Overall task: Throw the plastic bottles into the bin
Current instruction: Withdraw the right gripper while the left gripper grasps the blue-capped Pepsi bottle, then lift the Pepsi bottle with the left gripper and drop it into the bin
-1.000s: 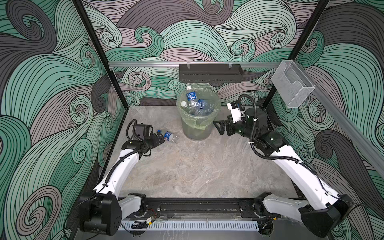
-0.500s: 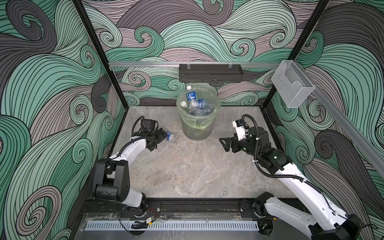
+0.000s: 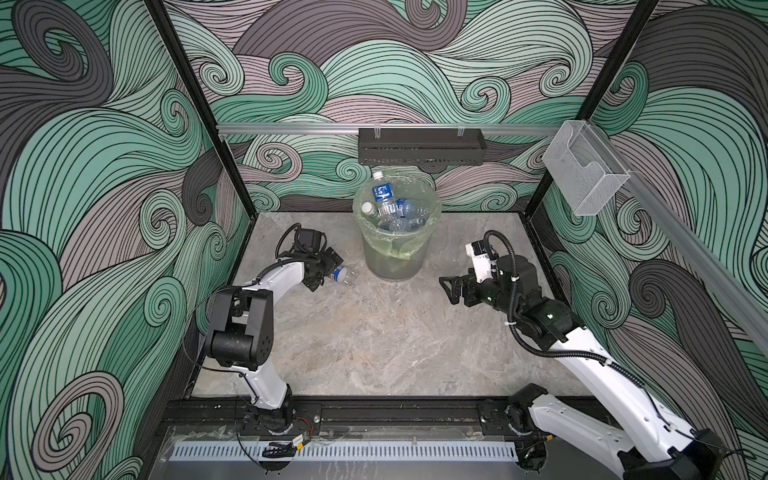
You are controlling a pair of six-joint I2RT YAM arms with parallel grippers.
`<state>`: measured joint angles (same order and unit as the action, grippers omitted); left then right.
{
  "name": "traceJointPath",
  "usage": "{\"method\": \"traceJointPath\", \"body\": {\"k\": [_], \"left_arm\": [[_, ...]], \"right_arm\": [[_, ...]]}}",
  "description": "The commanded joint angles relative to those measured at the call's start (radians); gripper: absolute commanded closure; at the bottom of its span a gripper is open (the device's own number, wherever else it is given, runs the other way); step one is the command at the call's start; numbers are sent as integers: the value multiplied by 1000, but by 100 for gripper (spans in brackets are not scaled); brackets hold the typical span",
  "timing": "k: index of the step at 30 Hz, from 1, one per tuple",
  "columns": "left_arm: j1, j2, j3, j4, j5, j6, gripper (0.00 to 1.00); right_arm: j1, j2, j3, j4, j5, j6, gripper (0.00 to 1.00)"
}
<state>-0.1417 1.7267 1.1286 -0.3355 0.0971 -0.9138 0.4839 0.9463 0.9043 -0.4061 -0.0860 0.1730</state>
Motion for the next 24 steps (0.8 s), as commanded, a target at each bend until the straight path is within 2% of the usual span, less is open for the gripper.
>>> {"method": "traceJointPath", "body": {"k": [1, 9, 14, 16, 19, 24], "left_arm": [[-10, 53, 33, -1, 2, -25, 5], [-16, 117, 38, 12, 21, -9, 13], [-21, 103, 55, -80, -43, 68, 16], [-21, 92, 44, -100, -55, 97, 21], [-21, 80, 28, -128, -53, 148, 35], [-21, 60, 1, -177, -62, 220, 44]], "right_arm": [[-3, -16, -19, 6, 13, 8, 0], [-4, -30, -28, -1, 26, 1, 0], [-3, -19, -28, 4, 26, 2, 0], [-4, -14, -28, 7, 23, 3, 0], [-4, -5, -24, 12, 20, 5, 0], [-4, 9, -23, 22, 15, 8, 0]]}}
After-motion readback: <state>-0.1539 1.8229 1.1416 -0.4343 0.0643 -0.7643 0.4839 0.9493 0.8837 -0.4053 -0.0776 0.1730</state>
